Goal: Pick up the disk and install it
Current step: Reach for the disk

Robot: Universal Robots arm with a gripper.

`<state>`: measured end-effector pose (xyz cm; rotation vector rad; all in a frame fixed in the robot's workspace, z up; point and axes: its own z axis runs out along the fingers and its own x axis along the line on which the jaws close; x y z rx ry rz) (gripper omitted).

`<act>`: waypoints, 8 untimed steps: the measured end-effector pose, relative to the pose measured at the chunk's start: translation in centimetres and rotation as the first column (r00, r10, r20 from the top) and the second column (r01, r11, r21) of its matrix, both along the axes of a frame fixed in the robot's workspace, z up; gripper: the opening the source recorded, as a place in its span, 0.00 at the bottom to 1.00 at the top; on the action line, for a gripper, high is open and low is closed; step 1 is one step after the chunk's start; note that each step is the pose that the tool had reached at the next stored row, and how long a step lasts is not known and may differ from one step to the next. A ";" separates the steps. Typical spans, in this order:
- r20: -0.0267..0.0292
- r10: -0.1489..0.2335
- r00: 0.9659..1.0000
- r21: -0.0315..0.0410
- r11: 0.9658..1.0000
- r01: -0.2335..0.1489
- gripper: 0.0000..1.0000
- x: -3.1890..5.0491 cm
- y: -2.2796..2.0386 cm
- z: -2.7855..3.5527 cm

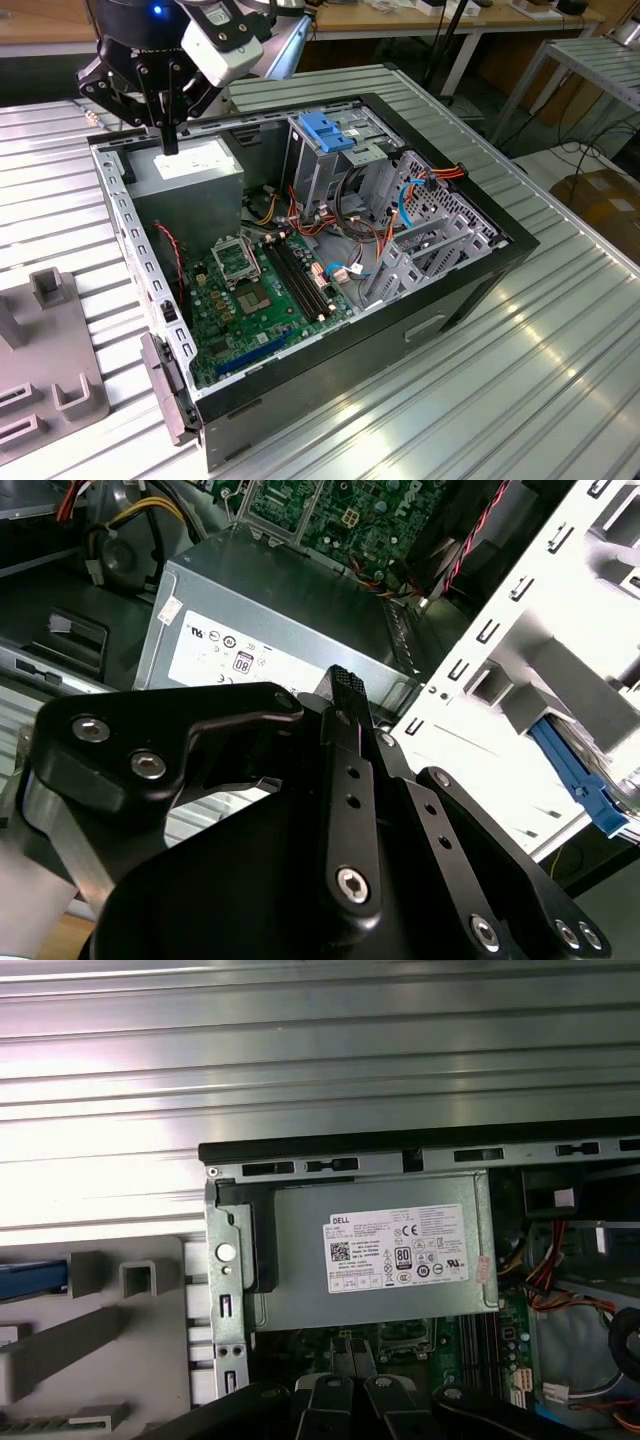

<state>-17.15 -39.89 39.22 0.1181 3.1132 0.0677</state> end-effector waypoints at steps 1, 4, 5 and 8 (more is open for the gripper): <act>0.000 0.000 1.000 0.000 1.000 0.000 0.10 -0.08 0.00 0.00; 0.000 0.000 1.000 0.000 1.000 0.000 0.10 -0.24 0.00 -0.01; 0.000 0.000 1.000 0.000 1.000 0.000 0.10 -0.31 0.00 -0.01; 0.000 0.000 1.000 0.000 1.000 0.000 0.10 -0.46 0.00 -0.02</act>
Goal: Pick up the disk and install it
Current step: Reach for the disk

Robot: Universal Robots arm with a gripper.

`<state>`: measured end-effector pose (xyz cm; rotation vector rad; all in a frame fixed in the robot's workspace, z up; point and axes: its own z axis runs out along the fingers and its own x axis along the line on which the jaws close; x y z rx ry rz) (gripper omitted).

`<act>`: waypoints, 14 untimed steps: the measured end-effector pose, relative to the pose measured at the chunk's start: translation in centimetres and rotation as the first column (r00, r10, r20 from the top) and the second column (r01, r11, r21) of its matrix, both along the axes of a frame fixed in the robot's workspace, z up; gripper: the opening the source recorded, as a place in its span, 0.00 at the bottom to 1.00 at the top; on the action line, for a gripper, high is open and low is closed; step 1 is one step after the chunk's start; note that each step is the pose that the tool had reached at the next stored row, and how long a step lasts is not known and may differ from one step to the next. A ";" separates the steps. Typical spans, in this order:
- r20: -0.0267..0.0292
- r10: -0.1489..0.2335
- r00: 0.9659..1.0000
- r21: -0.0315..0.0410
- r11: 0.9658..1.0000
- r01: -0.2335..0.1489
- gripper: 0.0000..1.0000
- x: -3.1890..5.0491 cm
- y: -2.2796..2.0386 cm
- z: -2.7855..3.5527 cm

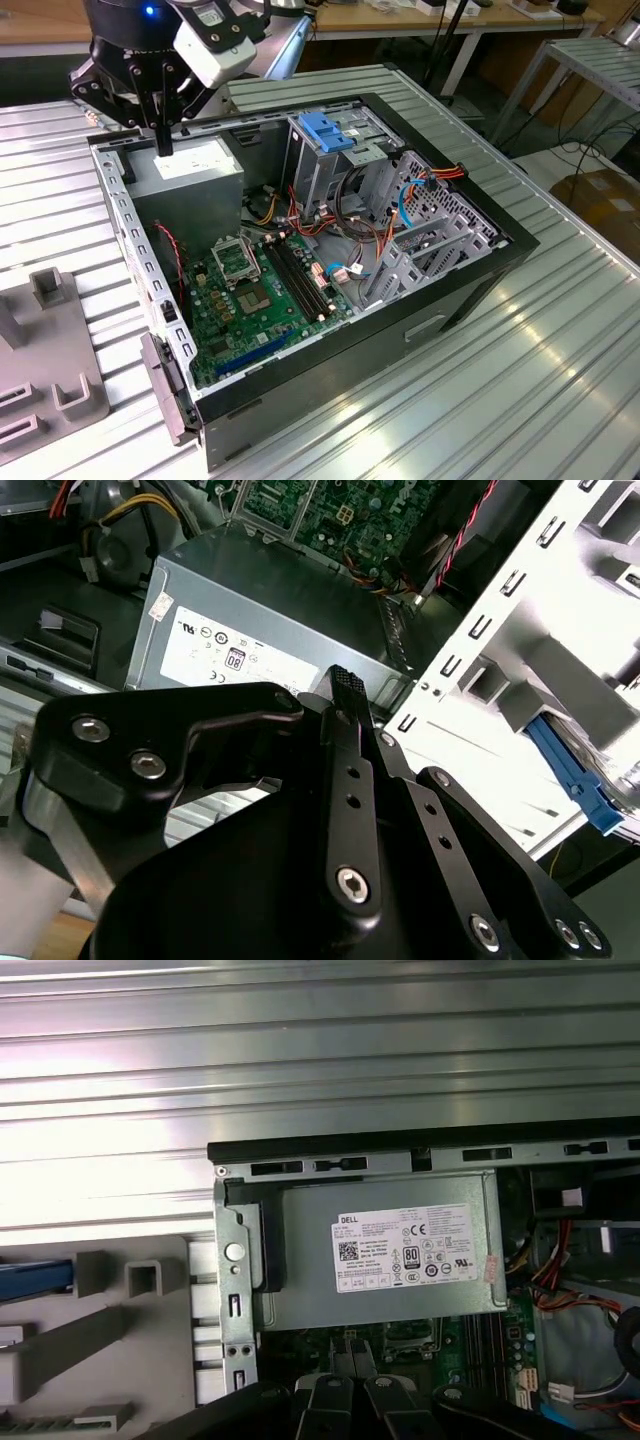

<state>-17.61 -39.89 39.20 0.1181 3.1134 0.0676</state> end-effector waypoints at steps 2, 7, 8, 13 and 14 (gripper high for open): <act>0.000 0.000 1.000 0.000 1.000 0.000 0.10 -0.09 0.00 0.00; 0.000 0.000 1.000 0.000 1.000 0.000 0.10 -0.38 0.00 -0.02; 0.000 0.000 1.000 0.000 1.000 0.000 0.10 -0.42 0.00 -0.02; 0.000 0.000 1.000 0.000 1.000 0.000 0.10 -0.68 0.00 -0.03; 0.000 0.000 1.000 0.000 1.000 0.000 0.10 -0.76 0.00 -0.03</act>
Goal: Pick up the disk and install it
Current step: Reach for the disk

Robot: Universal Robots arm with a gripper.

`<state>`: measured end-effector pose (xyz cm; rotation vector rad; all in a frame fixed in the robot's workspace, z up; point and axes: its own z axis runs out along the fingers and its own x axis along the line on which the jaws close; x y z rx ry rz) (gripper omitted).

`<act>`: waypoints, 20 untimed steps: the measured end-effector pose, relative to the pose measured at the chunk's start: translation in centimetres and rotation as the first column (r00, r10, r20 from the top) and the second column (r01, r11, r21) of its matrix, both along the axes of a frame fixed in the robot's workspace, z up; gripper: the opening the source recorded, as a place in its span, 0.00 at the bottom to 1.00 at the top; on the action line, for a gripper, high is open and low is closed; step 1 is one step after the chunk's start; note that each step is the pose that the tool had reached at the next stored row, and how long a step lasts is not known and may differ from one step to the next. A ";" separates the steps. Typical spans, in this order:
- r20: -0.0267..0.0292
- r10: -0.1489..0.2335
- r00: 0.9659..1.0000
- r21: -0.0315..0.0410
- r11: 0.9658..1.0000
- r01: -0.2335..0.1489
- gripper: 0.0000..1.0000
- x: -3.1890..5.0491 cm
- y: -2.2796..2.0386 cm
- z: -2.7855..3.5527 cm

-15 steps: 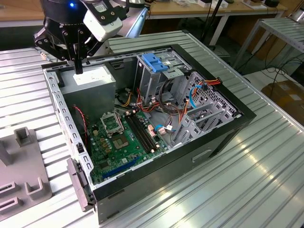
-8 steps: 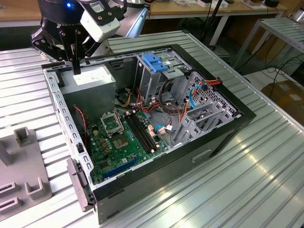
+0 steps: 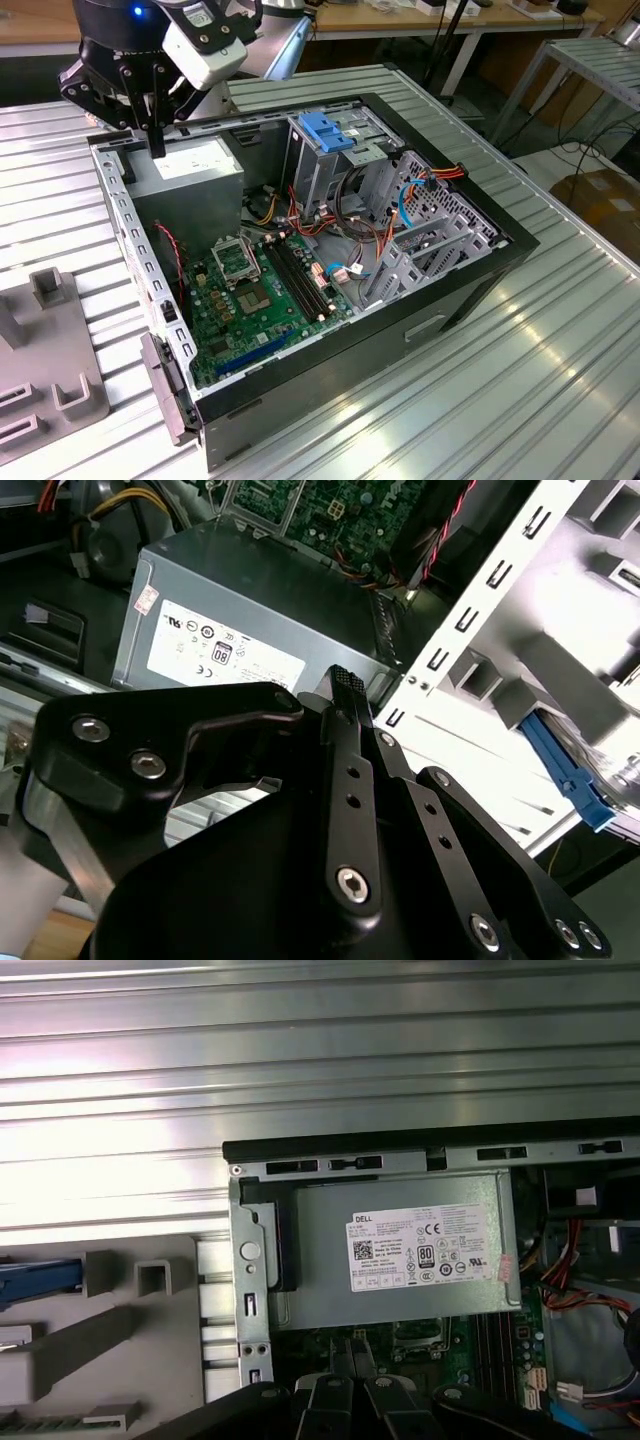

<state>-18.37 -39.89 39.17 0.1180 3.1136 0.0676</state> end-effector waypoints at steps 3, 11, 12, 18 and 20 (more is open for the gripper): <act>0.000 0.000 1.000 0.000 1.000 0.000 0.10 -0.19 0.00 -0.01; 0.000 0.000 1.000 0.000 1.000 0.000 0.10 -0.58 0.00 -0.03; 0.000 0.000 1.000 0.000 1.000 0.000 0.10 -0.63 0.00 -0.03; 0.000 0.000 1.000 0.000 1.000 0.000 0.10 -1.14 0.00 -0.04; 0.000 0.000 1.000 0.000 1.000 0.000 0.10 -1.45 0.01 -0.04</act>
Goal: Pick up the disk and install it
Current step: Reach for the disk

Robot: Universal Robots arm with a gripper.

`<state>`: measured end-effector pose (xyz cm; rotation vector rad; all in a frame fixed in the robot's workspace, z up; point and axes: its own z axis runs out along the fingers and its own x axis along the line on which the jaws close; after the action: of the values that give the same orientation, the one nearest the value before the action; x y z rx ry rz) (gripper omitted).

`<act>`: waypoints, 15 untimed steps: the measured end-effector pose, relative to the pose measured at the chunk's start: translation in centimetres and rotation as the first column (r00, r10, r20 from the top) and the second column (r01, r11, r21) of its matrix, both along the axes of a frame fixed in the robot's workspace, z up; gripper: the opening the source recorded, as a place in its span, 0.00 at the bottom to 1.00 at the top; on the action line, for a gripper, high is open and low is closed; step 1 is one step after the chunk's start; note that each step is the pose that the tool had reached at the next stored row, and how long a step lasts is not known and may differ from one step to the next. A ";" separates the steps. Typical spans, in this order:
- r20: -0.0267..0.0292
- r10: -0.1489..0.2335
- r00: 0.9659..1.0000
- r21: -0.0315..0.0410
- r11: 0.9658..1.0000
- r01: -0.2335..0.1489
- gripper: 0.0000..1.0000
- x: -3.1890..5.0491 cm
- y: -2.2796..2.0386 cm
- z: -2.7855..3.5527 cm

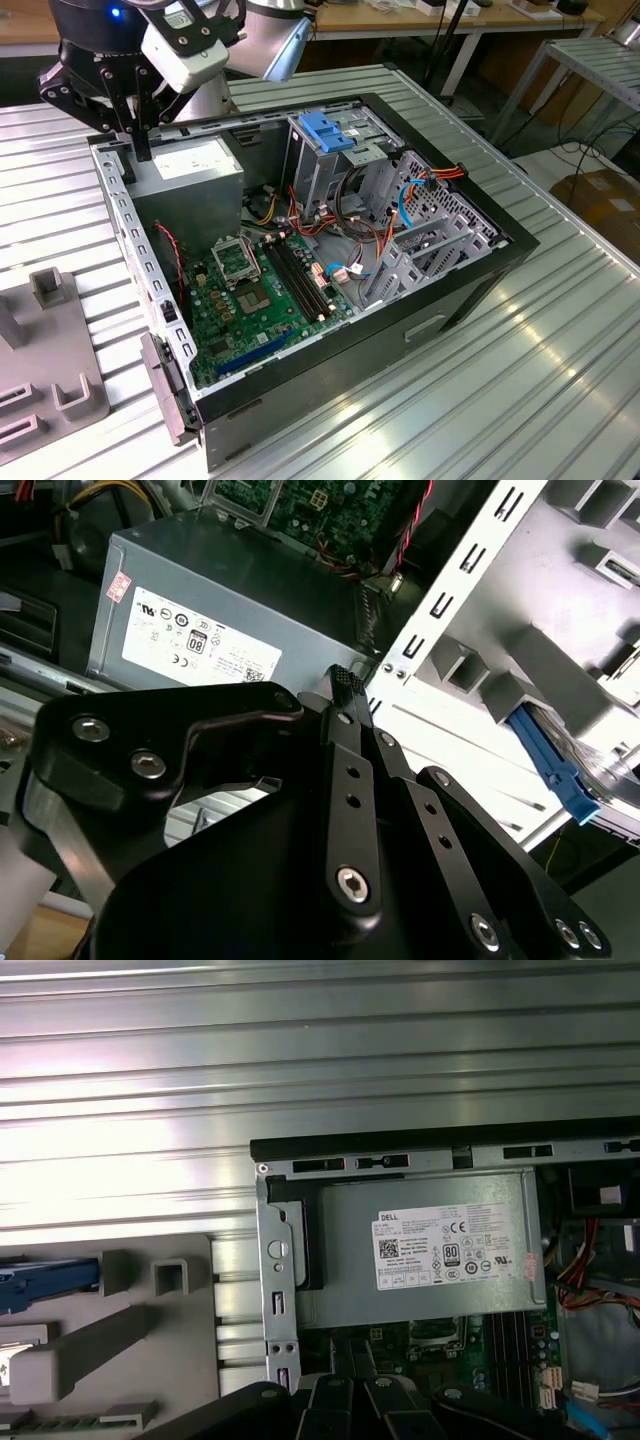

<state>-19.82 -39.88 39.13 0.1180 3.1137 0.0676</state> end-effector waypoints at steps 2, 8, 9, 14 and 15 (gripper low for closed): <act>0.000 0.000 1.000 0.000 1.000 0.000 0.10 -0.19 0.00 -0.01; 0.000 0.000 1.000 0.000 1.000 0.000 0.10 -0.76 0.01 -0.02; 0.000 0.000 1.000 0.000 1.000 0.000 0.10 -0.83 0.01 -0.02; 0.000 0.000 1.000 0.000 1.000 0.000 0.10 -1.19 0.01 -0.02; 0.000 0.000 1.000 0.000 1.000 0.000 0.10 -1.28 0.02 -0.02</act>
<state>-21.10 -39.86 39.10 0.1182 3.1137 0.0676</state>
